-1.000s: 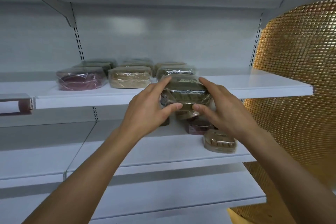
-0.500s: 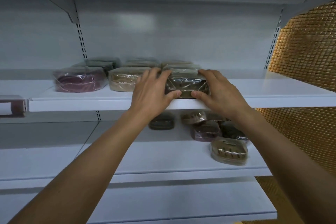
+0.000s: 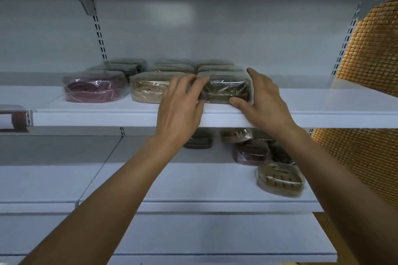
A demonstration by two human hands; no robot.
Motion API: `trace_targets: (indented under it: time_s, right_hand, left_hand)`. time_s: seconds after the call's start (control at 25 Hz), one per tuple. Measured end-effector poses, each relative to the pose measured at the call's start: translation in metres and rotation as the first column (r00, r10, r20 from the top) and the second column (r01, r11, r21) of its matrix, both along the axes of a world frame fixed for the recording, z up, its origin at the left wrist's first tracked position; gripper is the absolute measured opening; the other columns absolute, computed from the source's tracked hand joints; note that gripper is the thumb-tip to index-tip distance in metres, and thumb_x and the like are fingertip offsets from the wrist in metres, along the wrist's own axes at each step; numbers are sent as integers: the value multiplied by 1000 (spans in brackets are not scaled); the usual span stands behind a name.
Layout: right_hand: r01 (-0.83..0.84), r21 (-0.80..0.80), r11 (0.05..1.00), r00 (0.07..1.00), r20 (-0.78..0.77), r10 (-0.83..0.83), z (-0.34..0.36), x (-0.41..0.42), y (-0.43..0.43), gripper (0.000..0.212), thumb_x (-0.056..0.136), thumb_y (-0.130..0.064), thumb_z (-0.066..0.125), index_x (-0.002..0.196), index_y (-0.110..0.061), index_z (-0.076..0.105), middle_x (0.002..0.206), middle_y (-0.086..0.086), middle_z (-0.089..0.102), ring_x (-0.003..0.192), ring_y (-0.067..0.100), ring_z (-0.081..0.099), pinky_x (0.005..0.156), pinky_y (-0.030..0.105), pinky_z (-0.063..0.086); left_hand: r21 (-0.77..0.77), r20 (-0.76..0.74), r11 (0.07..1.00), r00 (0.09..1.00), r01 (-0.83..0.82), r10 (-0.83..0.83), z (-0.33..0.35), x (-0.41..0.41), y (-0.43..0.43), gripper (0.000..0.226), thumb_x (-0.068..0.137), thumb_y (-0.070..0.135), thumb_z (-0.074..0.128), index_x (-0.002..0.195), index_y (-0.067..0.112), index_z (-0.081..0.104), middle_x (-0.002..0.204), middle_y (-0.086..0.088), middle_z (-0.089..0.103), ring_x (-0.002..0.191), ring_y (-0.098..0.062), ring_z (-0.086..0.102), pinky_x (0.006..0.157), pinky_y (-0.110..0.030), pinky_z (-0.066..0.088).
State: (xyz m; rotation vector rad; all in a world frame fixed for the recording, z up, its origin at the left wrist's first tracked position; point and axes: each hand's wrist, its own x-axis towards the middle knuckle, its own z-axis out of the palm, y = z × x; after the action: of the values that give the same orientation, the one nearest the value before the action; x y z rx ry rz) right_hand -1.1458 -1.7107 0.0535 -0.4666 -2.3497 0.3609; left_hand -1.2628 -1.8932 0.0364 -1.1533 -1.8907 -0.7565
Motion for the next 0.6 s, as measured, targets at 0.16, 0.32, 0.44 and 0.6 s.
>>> trace_targets:
  time_s: [0.16,0.32,0.44,0.6]
  right_hand:
    - [-83,35,996,979,-185,88,-21,27,-17,68,90,-40,65,148,-21,34,145,3,37,132,20,30,100,27,29]
    - [-62,125,990,950,-296,97,-61,49,-39,40,90,-25,66,126,-17,54,122,0,50,113,17,41,94,29,36]
    - [-133,92,987,971,-188,149,-101,49,-47,32,89,-20,66,120,-17,56,116,-2,51,109,15,43,90,32,43]
    - [-149,-18,989,989,20,149,-160,35,-46,39,93,-26,61,131,-20,53,128,-1,51,118,15,43,97,33,44]
  left_hand:
    - [65,-7,998,1000,21,-21,-23,18,-21,25,93,14,62,118,14,62,113,-4,57,106,-28,50,84,-40,46]
    - [39,7,999,999,35,-35,-65,28,-30,11,92,15,65,103,13,64,100,-2,58,94,-25,50,73,-39,46]
    - [-32,80,999,996,43,-41,-103,28,-28,14,91,16,66,105,15,65,102,-1,61,95,-23,52,73,-36,48]
    - [-155,222,988,975,26,9,-153,15,-22,28,91,23,67,118,17,64,116,-3,62,108,-25,54,85,-39,50]
